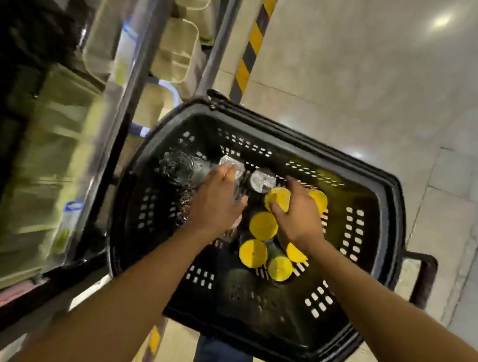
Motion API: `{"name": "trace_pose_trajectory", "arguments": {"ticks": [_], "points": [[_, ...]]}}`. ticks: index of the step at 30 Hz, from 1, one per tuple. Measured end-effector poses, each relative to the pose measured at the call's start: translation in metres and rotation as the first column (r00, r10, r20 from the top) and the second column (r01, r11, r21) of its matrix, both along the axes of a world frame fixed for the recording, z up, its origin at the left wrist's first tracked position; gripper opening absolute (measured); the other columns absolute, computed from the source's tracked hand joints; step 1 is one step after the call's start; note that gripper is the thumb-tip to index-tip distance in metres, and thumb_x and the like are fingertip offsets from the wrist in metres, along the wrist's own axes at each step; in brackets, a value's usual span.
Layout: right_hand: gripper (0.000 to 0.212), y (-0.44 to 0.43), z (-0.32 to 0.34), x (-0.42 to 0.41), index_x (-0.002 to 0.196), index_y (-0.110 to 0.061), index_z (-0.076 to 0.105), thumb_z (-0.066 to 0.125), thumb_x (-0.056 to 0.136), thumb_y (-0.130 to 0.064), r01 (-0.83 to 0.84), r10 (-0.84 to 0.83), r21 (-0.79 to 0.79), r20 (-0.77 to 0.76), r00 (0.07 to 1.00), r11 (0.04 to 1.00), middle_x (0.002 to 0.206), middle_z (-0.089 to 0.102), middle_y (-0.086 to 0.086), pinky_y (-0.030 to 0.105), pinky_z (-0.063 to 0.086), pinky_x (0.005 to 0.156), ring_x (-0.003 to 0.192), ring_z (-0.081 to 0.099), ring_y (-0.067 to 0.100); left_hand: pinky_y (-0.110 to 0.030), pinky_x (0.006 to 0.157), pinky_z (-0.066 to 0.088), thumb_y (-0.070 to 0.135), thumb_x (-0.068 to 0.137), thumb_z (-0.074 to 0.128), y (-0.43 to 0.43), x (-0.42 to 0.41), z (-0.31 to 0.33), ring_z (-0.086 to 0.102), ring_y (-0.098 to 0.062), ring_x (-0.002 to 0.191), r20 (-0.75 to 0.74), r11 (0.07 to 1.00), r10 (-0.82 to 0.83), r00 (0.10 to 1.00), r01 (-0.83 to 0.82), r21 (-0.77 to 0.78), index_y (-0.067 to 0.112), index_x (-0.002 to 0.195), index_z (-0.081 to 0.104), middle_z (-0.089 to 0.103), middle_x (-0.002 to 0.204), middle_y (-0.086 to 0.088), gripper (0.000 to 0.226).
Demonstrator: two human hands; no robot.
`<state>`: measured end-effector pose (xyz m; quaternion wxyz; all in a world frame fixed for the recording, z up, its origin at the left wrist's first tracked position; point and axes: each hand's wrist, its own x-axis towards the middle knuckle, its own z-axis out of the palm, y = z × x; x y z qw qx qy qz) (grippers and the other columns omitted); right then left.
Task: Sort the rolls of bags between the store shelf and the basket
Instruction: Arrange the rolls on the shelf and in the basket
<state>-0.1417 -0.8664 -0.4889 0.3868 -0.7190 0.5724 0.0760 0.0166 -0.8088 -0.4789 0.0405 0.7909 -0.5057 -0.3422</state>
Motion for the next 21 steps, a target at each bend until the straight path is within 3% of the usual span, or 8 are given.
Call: {"name": "trace_pose_trajectory", "arguments": {"ticks": [6, 10, 13, 18, 21], "points": [[0.075, -0.005, -0.101, 0.005, 0.144, -0.003, 0.028, 0.065, 0.087, -0.033, 0.044, -0.043, 0.011, -0.081, 0.996, 0.999, 0.146, 0.039, 0.015, 0.033, 0.027, 0.109, 0.134, 0.036, 0.028, -0.034, 0.117, 0.008, 0.036, 0.092, 0.053, -0.020, -0.002, -0.107, 0.009, -0.028, 0.145, 0.100, 0.998, -0.048, 0.994, 0.045, 0.034, 0.006, 0.149, 0.014, 0.011, 0.157, -0.014, 0.075], [0.074, -0.002, -0.146, 0.009, 0.133, -0.003, 0.039, 0.069, 0.080, -0.044, -0.009, 0.000, -0.058, -0.152, 0.988, 0.998, 0.132, 0.049, 0.019, 0.042, 0.031, 0.107, 0.124, 0.043, 0.034, -0.036, 0.114, 0.015, 0.036, 0.091, 0.056, -0.024, 0.001, -0.149, 0.018, -0.034, 0.141, 0.162, 0.999, -0.023, 0.986, 0.018, 0.035, 0.000, 0.146, 0.018, 0.017, 0.152, -0.023, 0.076], [0.068, 0.000, -0.165, 0.012, 0.122, -0.005, 0.045, 0.070, 0.076, -0.049, -0.037, 0.020, -0.103, -0.162, 0.987, 0.994, 0.120, 0.055, 0.017, 0.045, 0.031, 0.103, 0.115, 0.047, 0.035, -0.036, 0.117, 0.008, 0.034, 0.091, 0.056, -0.023, 0.004, -0.168, 0.006, -0.036, 0.144, 0.185, 1.000, 0.000, 0.983, -0.002, 0.011, -0.001, 0.148, 0.009, 0.007, 0.155, -0.025, 0.082], [0.067, -0.003, -0.178, 0.019, 0.117, -0.008, 0.048, 0.071, 0.073, -0.053, 0.081, -0.093, -0.100, -0.126, 0.988, 0.992, 0.117, 0.061, 0.013, 0.042, 0.024, 0.110, 0.114, 0.053, 0.032, -0.038, 0.113, 0.024, 0.016, 0.084, 0.066, -0.015, 0.005, -0.183, 0.031, -0.042, 0.135, 0.173, 0.985, 0.080, 0.982, -0.051, -0.166, -0.005, 0.143, 0.030, 0.030, 0.147, -0.028, 0.072], [0.068, -0.004, -0.174, 0.018, 0.121, -0.007, 0.047, 0.069, 0.076, -0.053, 0.109, -0.115, -0.084, -0.075, 0.991, 0.991, 0.120, 0.061, 0.013, 0.041, 0.020, 0.114, 0.118, 0.050, 0.032, -0.035, 0.113, 0.024, 0.015, 0.086, 0.065, -0.016, 0.004, -0.179, 0.031, -0.038, 0.136, 0.147, 0.981, 0.094, 0.985, -0.066, -0.184, -0.001, 0.144, 0.031, 0.032, 0.147, -0.024, 0.069]]}}
